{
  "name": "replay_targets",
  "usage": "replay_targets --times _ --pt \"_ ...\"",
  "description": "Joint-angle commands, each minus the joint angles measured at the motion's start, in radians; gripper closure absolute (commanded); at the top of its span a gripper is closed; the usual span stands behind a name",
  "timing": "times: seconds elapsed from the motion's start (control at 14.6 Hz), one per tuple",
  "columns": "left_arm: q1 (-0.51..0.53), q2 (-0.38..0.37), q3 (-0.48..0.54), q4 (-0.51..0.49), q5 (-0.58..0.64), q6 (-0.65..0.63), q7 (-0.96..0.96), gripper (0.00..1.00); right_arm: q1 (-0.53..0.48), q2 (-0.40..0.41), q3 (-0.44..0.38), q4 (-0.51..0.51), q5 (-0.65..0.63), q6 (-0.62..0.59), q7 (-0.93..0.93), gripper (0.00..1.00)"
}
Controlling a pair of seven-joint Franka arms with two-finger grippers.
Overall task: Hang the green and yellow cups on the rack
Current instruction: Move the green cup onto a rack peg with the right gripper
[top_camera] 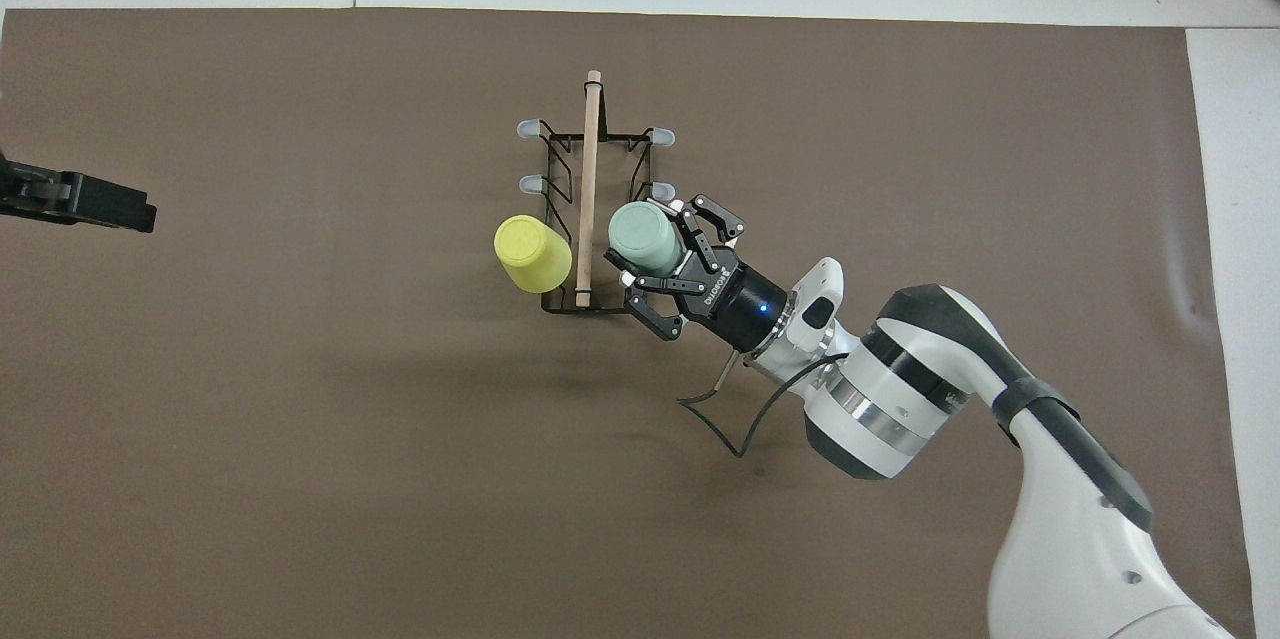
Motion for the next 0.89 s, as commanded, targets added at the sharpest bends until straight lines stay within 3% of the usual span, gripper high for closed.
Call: replay_targets --times 0.0,0.55,0.62,0.68,0.82 --pt "-0.005 -0.014 0.005 -0.007 0.014 -0.023 0.005 0.00 0.001 0.045 0.002 -0.005 0.072 -0.003 -0.104 1.00" --pt "-0.003 -0.026 0.005 -0.019 0.005 -0.069 -0.020 0.00 -0.007 0.058 0.004 -0.079 0.084 -0.052 -0.139 1.00" --pt "-0.003 -0.026 0.005 -0.019 0.005 -0.069 -0.020 0.00 -0.008 0.058 0.004 -0.077 0.084 -0.052 -0.139 0.78" --pt "-0.003 -0.026 0.005 -0.019 0.004 -0.069 -0.018 0.00 -0.008 0.059 0.004 -0.071 0.084 -0.052 -0.139 0.01" --pt "-0.005 -0.026 0.005 -0.021 0.004 -0.067 -0.018 0.00 -0.007 0.059 0.004 -0.066 0.084 -0.052 -0.138 0.00"
